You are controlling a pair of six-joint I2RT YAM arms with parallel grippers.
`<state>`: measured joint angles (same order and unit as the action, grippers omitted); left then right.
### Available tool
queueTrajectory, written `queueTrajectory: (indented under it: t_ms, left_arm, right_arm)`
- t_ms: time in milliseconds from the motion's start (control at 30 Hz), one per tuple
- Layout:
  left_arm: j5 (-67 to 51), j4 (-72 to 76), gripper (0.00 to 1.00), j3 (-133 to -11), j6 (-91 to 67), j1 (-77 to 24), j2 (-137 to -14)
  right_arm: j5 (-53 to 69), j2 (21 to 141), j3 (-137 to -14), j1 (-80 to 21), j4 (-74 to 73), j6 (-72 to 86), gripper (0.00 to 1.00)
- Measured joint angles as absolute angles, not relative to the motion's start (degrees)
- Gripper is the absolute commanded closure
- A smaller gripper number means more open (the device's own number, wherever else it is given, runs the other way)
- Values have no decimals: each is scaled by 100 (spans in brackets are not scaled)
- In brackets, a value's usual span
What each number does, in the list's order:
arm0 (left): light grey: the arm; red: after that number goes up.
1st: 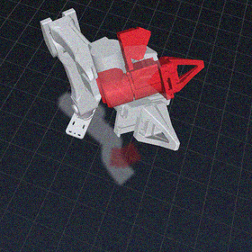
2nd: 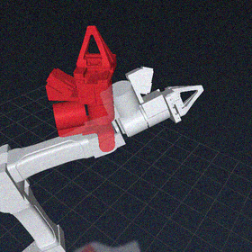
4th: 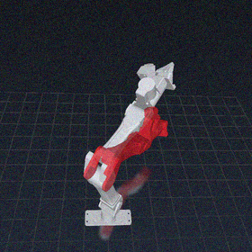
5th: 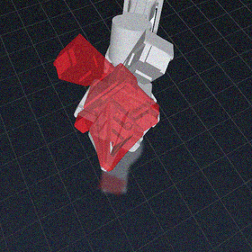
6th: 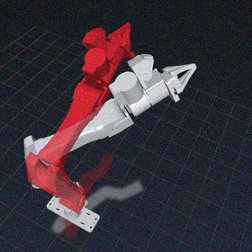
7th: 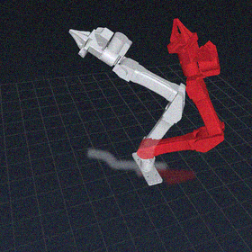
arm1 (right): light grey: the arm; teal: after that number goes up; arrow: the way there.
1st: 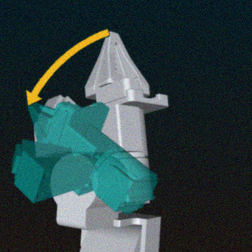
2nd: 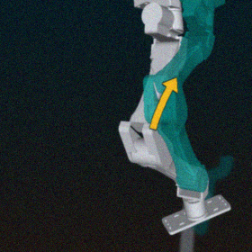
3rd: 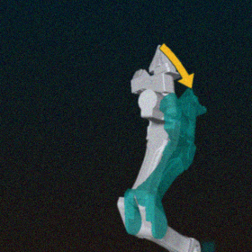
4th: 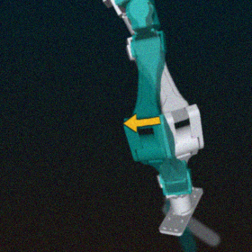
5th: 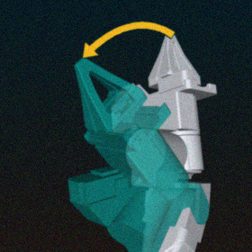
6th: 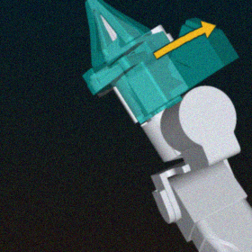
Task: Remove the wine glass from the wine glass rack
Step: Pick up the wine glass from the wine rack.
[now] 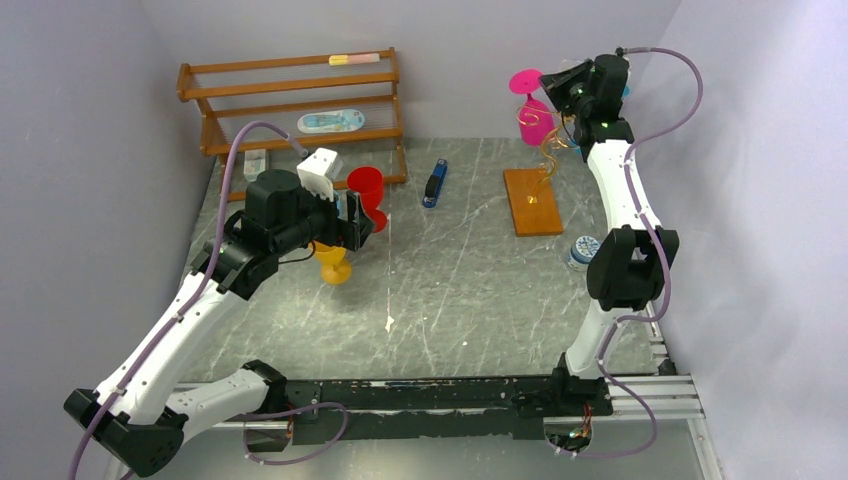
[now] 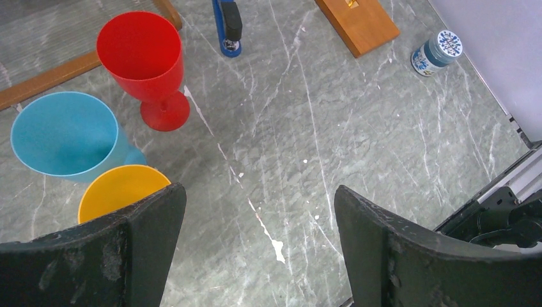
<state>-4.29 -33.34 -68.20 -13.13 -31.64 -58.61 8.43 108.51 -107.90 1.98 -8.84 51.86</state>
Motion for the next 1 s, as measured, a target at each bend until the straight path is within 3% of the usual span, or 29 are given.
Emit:
queueTrajectory:
  t_ms: [1000]
  left_arm:
    - [-438,-3334,10,-6820,-1356,-3164,-5861]
  right_arm:
    - [390,10388,-10044,198,-139,6294,100]
